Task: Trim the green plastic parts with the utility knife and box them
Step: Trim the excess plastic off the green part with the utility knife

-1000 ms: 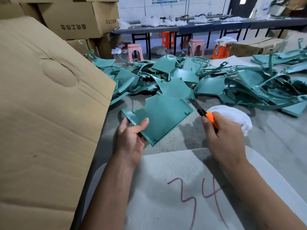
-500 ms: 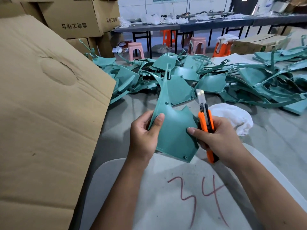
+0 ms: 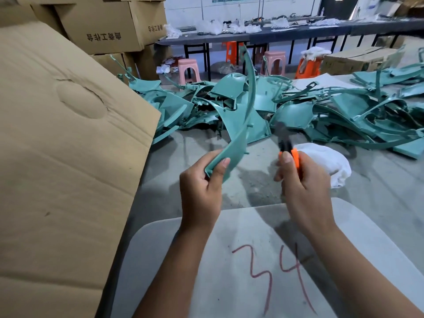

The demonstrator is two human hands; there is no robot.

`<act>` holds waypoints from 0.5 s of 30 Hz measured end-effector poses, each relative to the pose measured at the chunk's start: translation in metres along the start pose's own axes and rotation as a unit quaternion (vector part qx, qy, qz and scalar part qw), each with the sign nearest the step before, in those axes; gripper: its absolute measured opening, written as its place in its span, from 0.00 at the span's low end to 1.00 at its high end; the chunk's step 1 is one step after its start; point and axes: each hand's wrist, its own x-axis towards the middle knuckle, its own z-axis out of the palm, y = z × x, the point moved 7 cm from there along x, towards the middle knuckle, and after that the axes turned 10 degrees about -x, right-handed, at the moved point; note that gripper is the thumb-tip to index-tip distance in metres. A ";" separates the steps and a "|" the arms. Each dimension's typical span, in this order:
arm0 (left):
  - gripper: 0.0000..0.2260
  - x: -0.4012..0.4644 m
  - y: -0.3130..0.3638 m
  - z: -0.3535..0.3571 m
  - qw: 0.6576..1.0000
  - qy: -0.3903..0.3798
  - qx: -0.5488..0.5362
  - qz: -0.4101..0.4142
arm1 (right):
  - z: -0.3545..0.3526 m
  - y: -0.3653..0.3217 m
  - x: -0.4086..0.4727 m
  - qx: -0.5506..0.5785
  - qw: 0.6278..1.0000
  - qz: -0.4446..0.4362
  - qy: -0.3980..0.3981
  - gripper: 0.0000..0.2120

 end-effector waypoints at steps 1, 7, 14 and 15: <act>0.10 -0.001 0.002 -0.001 0.999 0.001 0.047 0.022 | 0.000 -0.010 -0.003 -0.021 0.999 -0.050 0.001 0.24; 0.10 -0.003 -0.007 0.009 0.976 -0.036 0.213 0.014 | 0.033 -0.045 -0.022 -0.112 0.971 -0.180 -0.108 0.19; 0.21 -0.001 -0.003 0.013 0.977 -0.063 0.200 0.042 | 0.034 -0.042 -0.022 -0.138 0.968 -0.180 -0.105 0.18; 0.22 -0.001 -0.004 0.013 0.979 -0.064 0.192 0.035 | 0.034 -0.043 -0.022 -0.129 0.970 -0.179 -0.103 0.18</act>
